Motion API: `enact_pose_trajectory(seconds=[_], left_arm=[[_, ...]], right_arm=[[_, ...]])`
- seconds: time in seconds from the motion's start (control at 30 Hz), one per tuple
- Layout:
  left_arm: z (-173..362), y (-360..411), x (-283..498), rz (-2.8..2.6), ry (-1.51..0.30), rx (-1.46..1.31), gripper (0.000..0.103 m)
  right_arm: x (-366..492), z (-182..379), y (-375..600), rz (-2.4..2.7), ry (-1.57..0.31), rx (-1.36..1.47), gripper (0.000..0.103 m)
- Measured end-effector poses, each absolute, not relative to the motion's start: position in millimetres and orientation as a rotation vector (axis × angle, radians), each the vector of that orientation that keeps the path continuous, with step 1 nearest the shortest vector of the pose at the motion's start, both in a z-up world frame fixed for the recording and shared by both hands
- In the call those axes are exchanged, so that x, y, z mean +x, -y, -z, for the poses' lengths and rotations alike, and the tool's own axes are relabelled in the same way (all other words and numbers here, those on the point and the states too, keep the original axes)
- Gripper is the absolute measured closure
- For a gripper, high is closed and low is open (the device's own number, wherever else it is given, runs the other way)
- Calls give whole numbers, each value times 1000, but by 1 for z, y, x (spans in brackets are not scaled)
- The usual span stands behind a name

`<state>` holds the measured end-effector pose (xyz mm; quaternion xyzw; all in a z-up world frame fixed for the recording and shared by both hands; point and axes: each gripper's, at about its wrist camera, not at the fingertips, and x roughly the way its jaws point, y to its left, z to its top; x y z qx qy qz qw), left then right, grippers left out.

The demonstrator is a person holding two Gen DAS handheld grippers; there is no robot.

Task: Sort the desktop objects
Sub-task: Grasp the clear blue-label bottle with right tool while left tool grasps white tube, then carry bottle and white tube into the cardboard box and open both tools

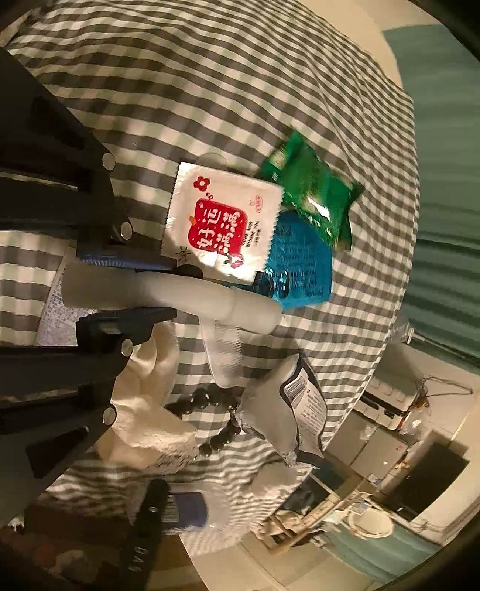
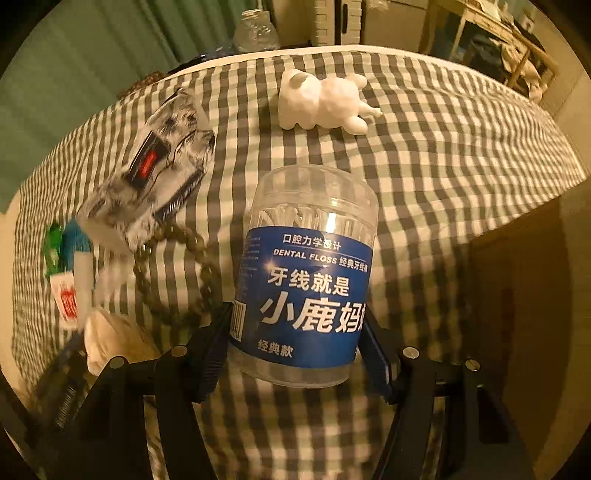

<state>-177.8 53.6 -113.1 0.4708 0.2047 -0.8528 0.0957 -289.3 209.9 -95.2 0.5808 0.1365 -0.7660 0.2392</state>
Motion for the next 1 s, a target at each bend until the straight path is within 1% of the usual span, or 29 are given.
enact_pose_trajectory(seconds=[0.07, 0.17, 0.23, 0.37, 0.57, 0.7, 0.9, 1.0], left_arm=[[105, -51, -170, 2522, -630, 1372, 86], [88, -48, -151, 2544, -651, 1306, 86], [76, -44, -140, 2560, -670, 1267, 86], [51, -37, -117, 2603, -710, 1219, 86], [15, -50, -97, 2667, -537, 1191, 86], [-5, -61, -86, 2700, -531, 1168, 86], [-50, -95, -76, 2788, -464, 1122, 86], [-74, -122, -75, 2845, -437, 1105, 86]], right_arm=[[-284, 94, -219, 2088, -407, 1602, 39], [-278, 87, -236, 2068, -379, 1623, 40], [-274, 77, -245, 2056, -366, 1619, 40], [-264, 47, -251, 2053, -397, 1551, 41], [-244, 6, -255, 1995, -409, 1471, 42], [-219, -18, -259, 1989, -444, 1394, 42], [-207, -64, -289, 2002, -383, 1321, 42], [-210, -90, -313, 2024, -311, 1299, 42]])
